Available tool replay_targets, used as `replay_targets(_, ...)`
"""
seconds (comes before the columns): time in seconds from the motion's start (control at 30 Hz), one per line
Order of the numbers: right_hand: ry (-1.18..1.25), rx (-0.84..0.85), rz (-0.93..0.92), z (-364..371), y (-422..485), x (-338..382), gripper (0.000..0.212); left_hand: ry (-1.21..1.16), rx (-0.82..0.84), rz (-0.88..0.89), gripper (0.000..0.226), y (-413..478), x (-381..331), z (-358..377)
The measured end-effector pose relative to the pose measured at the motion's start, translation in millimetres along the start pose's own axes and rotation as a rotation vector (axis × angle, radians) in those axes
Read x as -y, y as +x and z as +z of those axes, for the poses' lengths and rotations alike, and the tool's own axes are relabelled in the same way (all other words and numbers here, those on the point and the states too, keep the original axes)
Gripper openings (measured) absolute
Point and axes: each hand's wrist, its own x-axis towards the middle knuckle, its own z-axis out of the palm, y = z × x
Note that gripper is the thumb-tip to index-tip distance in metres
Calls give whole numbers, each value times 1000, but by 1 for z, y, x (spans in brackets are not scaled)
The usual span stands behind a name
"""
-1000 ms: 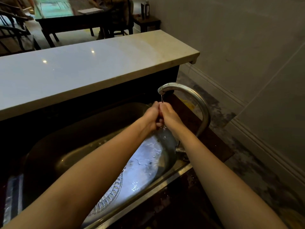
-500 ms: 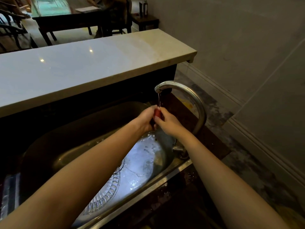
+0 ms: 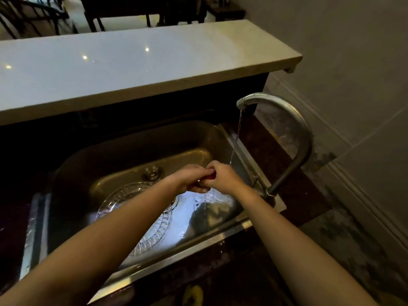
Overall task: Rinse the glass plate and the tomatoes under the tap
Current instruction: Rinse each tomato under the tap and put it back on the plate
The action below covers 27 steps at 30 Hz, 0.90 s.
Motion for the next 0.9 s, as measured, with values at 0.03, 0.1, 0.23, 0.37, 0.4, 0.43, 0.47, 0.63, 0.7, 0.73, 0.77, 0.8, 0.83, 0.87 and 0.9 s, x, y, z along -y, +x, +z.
replay_targets(0.03, 9, 13, -6, 7, 3, 0, 45, -15, 4, -2, 17, -1, 7, -6)
replay_targets(0.1, 24, 61, -6, 25, 8, -1, 43, -41, -7, -19, 16, -5, 24, -16)
replay_targets(0.23, 71, 181, -51, 68, 20, 12, 42, -49, -111, -40, 16, -21, 53, -46)
replay_targets(0.37, 96, 282, -97, 109, 35, 32, 42, 105, -230, -61, 23, -46, 75, -81)
replay_targets(0.4, 85, 292, -96, 119, 38, 34, 44, 210, -285, -64, 26, -53, 81, -89)
replay_targets(0.43, 69, 293, -92, 129, 41, 36, 45, 346, -355, -55, 28, -59, 89, -98)
replay_targets(0.47, 52, 291, -86, 139, 44, 36, 47, 491, -428, -43, 31, -66, 99, -108)
replay_targets(0.63, -39, 321, -121, 190, 52, 40, 47, 984, -779, 38, 40, -145, 166, -162)
replay_targets(0.7, -114, 296, -144, 201, 60, 37, 50, 1129, -851, 74, 45, -173, 194, -171)
replay_targets(0.73, -140, 284, -147, 205, 65, 35, 52, 1200, -846, 75, 46, -183, 206, -171)
replay_targets(0.77, -157, 281, -148, 209, 70, 32, 53, 1267, -828, 74, 45, -191, 215, -171)
replay_targets(0.8, -176, 290, -149, 213, 74, 30, 55, 1296, -805, 56, 47, -197, 223, -172)
replay_targets(0.83, -204, 309, -152, 219, 77, 30, 56, 1284, -795, 18, 52, -202, 230, -174)
replay_targets(0.87, -236, 334, -154, 226, 78, 29, 56, 1265, -804, -17, 59, -207, 237, -177)
replay_targets(0.9, -259, 357, -152, 232, 77, 28, 56, 1259, -807, -42, 64, -212, 243, -181)
